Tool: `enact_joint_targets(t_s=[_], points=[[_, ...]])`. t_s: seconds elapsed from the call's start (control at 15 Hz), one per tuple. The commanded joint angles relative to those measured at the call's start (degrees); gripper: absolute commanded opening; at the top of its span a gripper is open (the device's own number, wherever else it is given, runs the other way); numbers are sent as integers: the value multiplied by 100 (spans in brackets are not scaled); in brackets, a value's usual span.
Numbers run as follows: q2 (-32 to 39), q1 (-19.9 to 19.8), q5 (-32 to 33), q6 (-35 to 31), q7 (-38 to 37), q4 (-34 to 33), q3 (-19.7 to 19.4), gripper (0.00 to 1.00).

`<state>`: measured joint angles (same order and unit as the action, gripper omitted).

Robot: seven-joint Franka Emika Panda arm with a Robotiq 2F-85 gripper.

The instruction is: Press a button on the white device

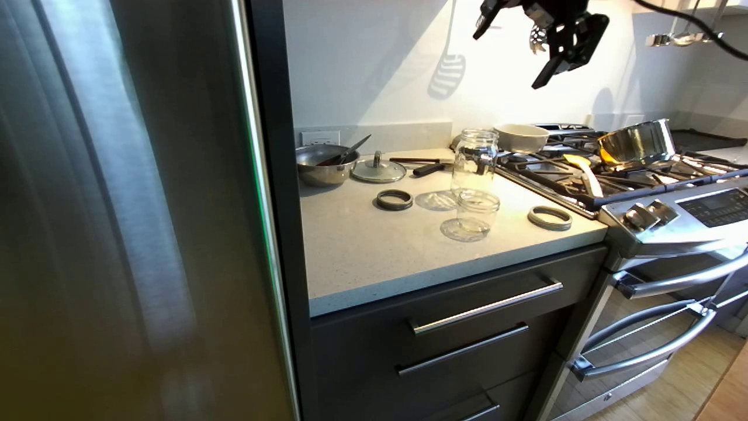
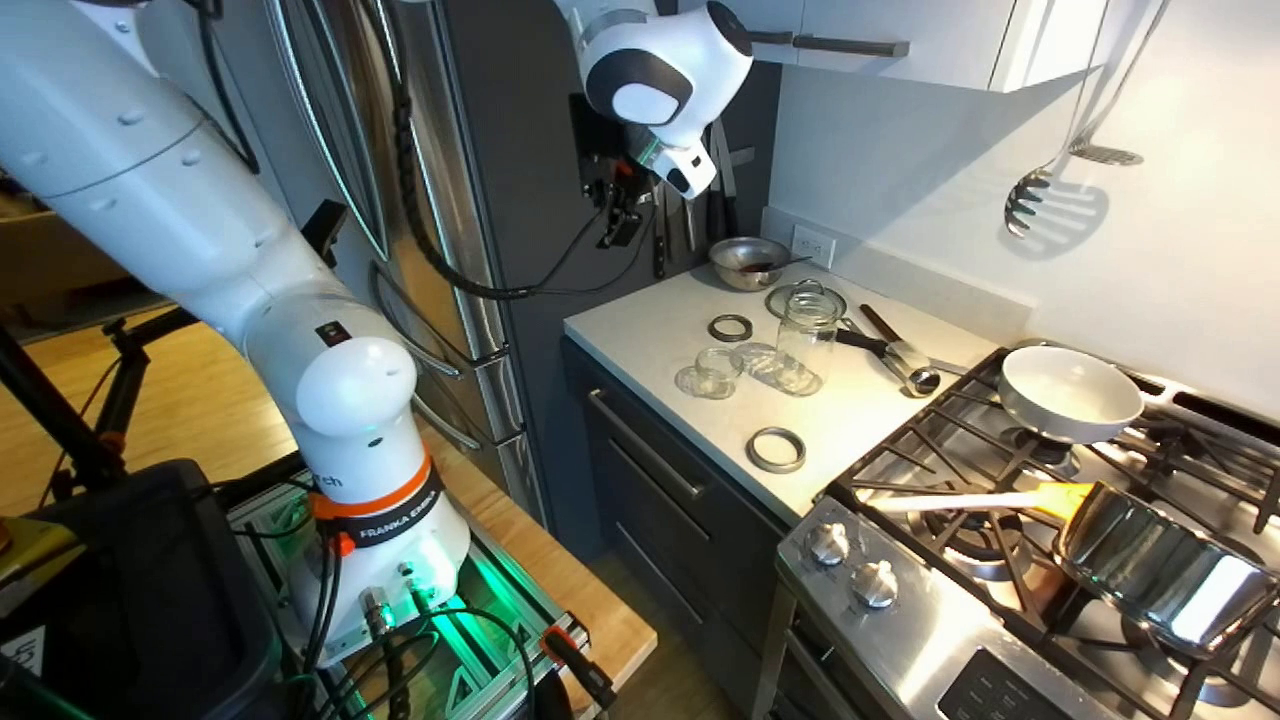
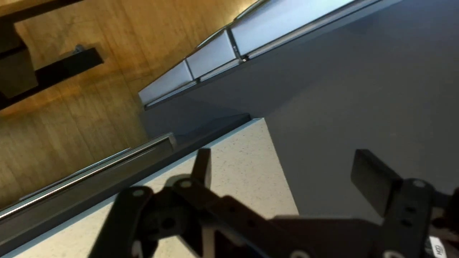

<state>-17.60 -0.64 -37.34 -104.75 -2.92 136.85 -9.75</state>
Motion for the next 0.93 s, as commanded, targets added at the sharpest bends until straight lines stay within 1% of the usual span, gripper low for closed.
enact_joint_targets(t_s=[0.0, 0.2, 0.33, 0.4, 0.53, 0.87], points=[[1125, -81, -1004, 715, 250, -908, -65, 100], [1751, -225, -1774, 1028, -71, -1354, 43, 100], [2093, -280, -2223, 1059, -315, -1535, 103, 100], [1687, -281, -1868, 854, -92, -1242, 154, 100], [1857, -300, -1915, 854, -79, -1330, 187, 100], [1780, -309, -1914, 855, -78, -1330, 204, 100]])
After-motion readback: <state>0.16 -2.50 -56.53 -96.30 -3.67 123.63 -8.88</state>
